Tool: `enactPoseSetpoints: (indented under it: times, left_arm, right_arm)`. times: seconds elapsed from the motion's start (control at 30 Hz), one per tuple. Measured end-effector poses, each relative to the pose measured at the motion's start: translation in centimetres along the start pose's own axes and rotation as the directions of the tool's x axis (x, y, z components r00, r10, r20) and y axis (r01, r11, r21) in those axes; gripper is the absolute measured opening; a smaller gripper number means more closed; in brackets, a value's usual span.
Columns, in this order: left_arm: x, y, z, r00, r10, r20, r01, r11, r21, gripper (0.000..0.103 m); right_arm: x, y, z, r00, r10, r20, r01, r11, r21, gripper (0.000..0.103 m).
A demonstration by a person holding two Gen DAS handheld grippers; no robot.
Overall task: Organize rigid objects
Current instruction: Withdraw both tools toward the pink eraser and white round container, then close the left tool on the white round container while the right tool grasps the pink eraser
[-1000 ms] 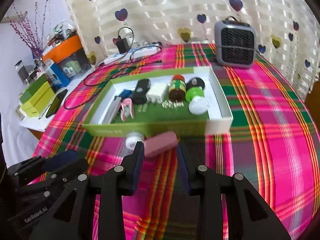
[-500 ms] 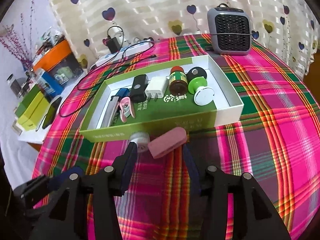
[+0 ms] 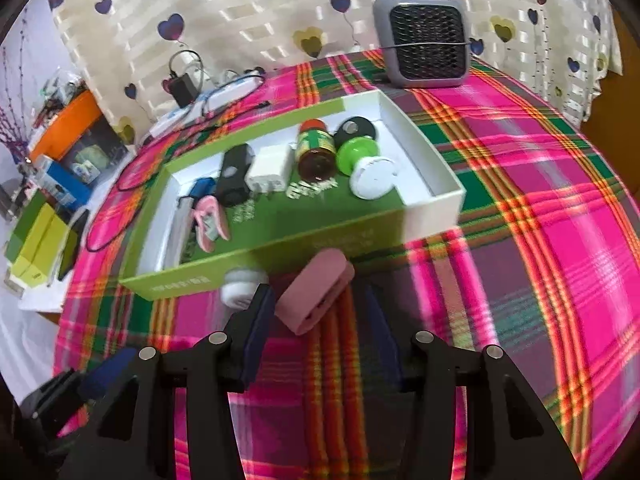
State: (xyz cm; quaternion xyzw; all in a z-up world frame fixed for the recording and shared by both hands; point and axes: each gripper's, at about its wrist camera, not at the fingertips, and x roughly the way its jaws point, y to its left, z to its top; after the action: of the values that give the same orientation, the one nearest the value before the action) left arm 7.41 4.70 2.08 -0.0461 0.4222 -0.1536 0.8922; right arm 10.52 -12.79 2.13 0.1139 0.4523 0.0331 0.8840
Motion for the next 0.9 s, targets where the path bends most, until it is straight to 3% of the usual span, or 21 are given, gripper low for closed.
enactPoseSetpoints:
  times: [0.4,0.63,0.9]
  left_arm:
    - [0.9,-0.6,1.1,0.999,-0.044,-0.016,0.044,0.999,-0.015,0.031]
    - [1.0,-1.4,1.9,0.998,-0.057,-0.011,0.056,0.998,-0.033,0.031]
    - [2.3,-2.9,2.6,0.999,-0.036,-0.026,0.036,0.999,-0.023,0.032]
  right_arm:
    - [-0.9,-1.5,-0.9,0.997,-0.075,0.009,0.075,0.997,-0.019,0.049]
    - [-0.2,-1.2,-0.4,1.000,-0.014,0.006,0.014,0.999,-0.034,0.049]
    - [-0.1,-1.6,-0.6,0.997,-0.072,0.019,0.074,0.991,-0.107,0.049]
